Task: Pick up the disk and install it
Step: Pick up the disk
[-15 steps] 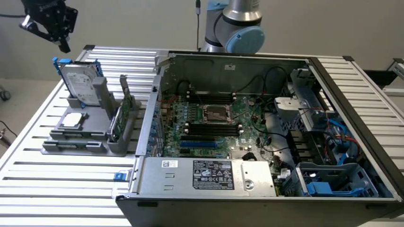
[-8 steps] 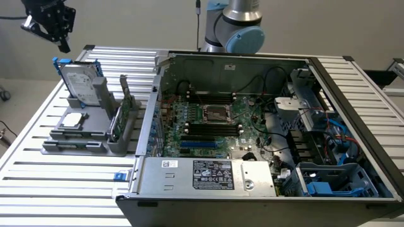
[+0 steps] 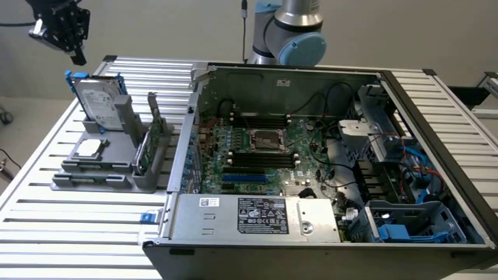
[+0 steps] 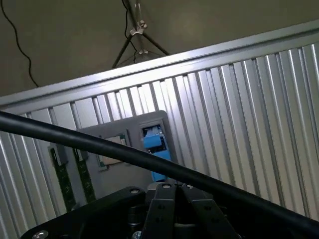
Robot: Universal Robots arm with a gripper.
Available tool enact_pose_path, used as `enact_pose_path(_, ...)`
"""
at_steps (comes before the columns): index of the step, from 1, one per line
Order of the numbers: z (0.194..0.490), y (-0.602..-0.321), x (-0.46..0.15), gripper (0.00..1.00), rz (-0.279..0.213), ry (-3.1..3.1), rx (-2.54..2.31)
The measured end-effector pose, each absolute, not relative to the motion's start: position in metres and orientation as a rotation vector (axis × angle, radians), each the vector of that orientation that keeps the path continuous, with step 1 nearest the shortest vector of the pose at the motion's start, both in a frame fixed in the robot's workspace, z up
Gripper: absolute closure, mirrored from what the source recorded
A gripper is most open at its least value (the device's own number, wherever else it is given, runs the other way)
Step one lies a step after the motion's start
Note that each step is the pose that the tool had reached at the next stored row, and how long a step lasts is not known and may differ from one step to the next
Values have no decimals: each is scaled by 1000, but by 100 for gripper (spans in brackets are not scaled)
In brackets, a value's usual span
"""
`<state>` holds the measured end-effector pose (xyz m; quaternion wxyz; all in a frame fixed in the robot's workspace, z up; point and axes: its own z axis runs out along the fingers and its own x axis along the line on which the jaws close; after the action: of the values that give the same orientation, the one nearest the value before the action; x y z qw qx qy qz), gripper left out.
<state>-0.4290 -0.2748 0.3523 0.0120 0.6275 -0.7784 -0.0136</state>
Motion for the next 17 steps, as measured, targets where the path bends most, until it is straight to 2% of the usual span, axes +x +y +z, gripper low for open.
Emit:
enact_pose_path(14,352,-275,-430,88,-29,-2290,2104)
enact_pose_path(15,352,-275,-430,76,-29,-2290,2104)
enact_pose_path(16,351,-275,-430,76,-29,-2290,2104)
enact_pose_path(17,350,-275,-430,70,-29,-2290,2104)
